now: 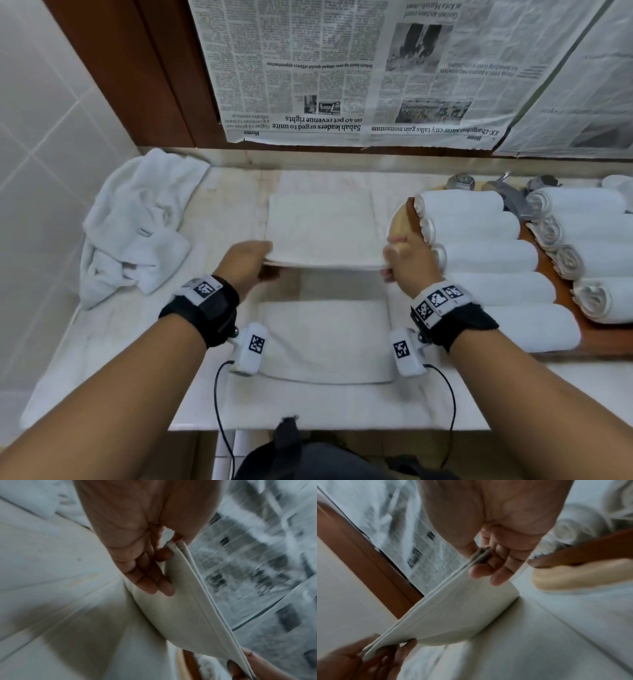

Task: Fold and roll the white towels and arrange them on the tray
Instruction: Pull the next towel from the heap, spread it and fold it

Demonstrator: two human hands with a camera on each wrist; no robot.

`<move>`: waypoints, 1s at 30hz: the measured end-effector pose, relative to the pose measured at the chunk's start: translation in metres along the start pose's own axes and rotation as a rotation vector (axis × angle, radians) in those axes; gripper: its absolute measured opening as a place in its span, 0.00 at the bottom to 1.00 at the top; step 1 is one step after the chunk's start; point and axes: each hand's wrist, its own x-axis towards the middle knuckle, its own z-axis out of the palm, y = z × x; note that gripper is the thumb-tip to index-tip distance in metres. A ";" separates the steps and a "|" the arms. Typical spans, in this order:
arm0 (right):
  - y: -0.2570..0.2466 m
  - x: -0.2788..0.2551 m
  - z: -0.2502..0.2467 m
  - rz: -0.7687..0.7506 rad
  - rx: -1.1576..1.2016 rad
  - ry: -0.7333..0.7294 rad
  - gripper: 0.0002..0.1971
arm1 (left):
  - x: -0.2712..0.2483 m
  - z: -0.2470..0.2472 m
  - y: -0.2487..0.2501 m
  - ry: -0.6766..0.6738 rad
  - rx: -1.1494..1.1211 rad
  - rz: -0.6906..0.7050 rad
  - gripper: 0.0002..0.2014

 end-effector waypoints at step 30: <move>0.096 -0.104 -0.026 0.098 -0.354 -0.405 0.02 | -0.079 -0.026 -0.099 -0.035 0.329 -0.240 0.16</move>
